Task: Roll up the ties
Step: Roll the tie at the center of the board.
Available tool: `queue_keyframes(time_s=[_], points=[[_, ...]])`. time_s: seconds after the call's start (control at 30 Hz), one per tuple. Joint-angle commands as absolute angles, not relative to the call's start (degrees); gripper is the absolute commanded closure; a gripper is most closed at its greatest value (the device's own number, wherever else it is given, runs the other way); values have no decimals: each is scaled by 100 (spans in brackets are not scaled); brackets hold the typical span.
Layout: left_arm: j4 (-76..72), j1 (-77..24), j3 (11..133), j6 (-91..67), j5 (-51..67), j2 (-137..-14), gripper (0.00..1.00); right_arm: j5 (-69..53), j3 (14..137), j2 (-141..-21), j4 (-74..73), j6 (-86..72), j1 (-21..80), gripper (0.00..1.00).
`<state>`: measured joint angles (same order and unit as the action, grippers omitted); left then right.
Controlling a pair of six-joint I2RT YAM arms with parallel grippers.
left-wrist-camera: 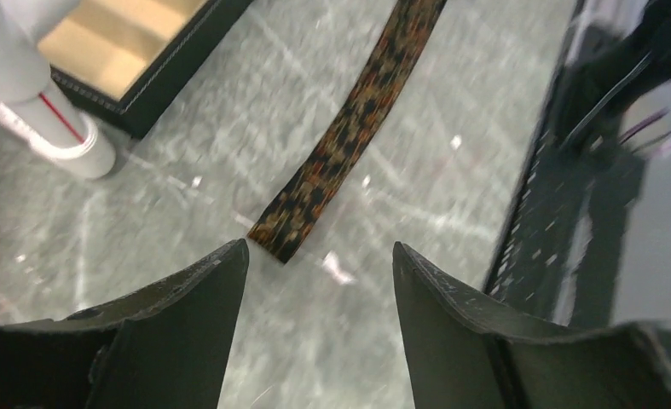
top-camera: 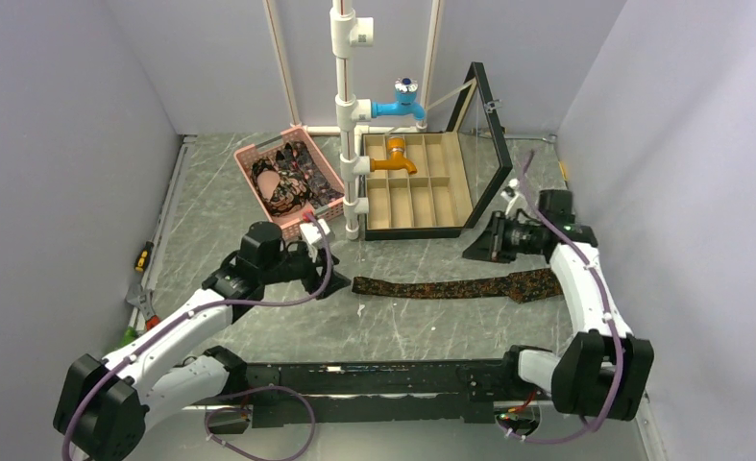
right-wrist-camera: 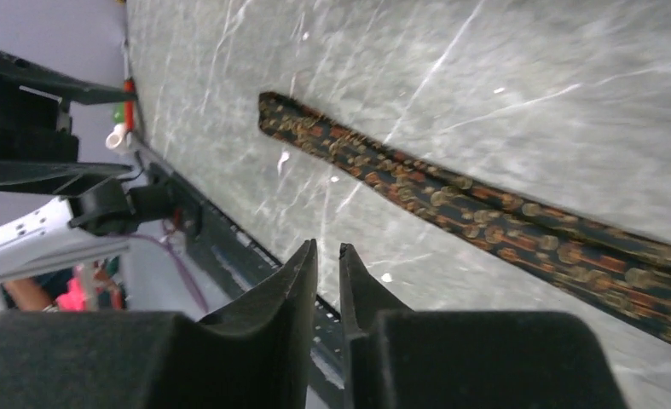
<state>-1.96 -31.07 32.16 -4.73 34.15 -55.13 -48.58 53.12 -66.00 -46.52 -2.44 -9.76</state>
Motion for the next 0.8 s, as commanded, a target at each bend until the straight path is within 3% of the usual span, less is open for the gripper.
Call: queue_keyframes(time_s=[0.0, 0.13, 0.27, 0.43, 0.77], points=[[1374, -3112, 3490, 2234, 3346, -5547, 31, -5076, 4788, -6794, -3023, -1813, -156, 85], [1864, -3235, 3706, 4453, 3132, -5974, 25, -4801, 4396, -7203, -1831, -2704, 811, 96], [2032, -3322, 4050, 5525, 3149, -6783, 19, -4478, 4156, -7567, -1154, -3063, 1348, 100], [2198, -3496, 4716, 5753, 3216, -7905, 16, -4146, 4137, -8308, -391, -3136, 1974, 100], [2779, -3937, 5519, 5871, 3008, -9021, 20, -4154, 4368, -9483, 349, -3410, 2749, 100]])
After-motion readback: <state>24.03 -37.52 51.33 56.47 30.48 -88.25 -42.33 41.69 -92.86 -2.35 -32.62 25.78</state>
